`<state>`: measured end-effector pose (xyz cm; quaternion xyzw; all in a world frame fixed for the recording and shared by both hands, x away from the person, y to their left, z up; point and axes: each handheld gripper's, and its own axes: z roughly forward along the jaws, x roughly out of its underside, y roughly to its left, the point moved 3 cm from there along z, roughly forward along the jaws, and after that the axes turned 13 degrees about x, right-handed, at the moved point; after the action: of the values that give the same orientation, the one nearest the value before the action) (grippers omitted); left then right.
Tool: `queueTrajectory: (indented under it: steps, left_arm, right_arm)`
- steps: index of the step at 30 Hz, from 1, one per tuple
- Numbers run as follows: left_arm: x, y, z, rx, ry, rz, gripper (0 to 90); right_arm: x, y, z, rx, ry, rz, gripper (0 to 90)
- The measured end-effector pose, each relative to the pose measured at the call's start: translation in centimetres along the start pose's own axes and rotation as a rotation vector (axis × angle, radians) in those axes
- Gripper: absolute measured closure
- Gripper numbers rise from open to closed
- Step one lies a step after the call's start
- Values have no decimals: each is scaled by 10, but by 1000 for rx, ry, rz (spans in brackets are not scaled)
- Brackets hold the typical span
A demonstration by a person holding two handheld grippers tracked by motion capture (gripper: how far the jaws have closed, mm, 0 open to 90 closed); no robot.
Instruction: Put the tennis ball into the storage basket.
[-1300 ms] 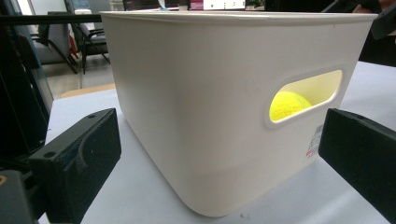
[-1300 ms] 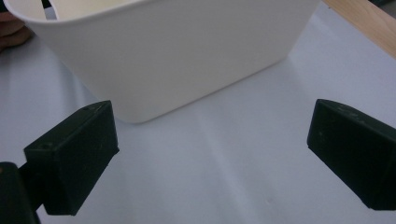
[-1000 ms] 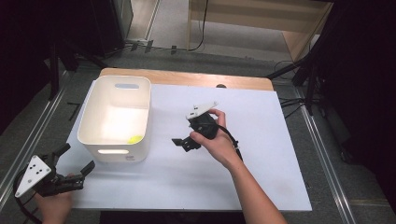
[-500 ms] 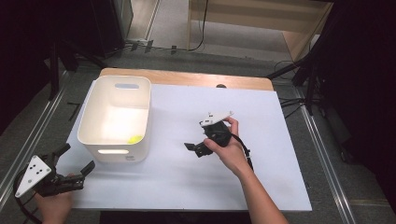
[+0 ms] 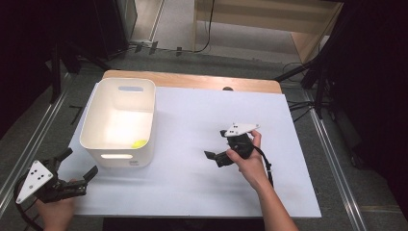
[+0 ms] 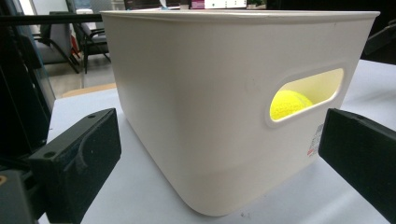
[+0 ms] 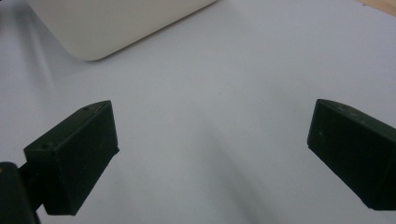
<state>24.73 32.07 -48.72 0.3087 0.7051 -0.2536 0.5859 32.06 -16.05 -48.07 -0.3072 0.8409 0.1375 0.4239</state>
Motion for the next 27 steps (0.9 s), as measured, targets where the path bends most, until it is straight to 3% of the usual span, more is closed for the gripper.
queueTrajectory:
  steps: [27]
  left_arm:
    - [0,0,0,-3,-3,5,0]
  right_arm:
    - [67,-39,-44,111,-34,129,0]
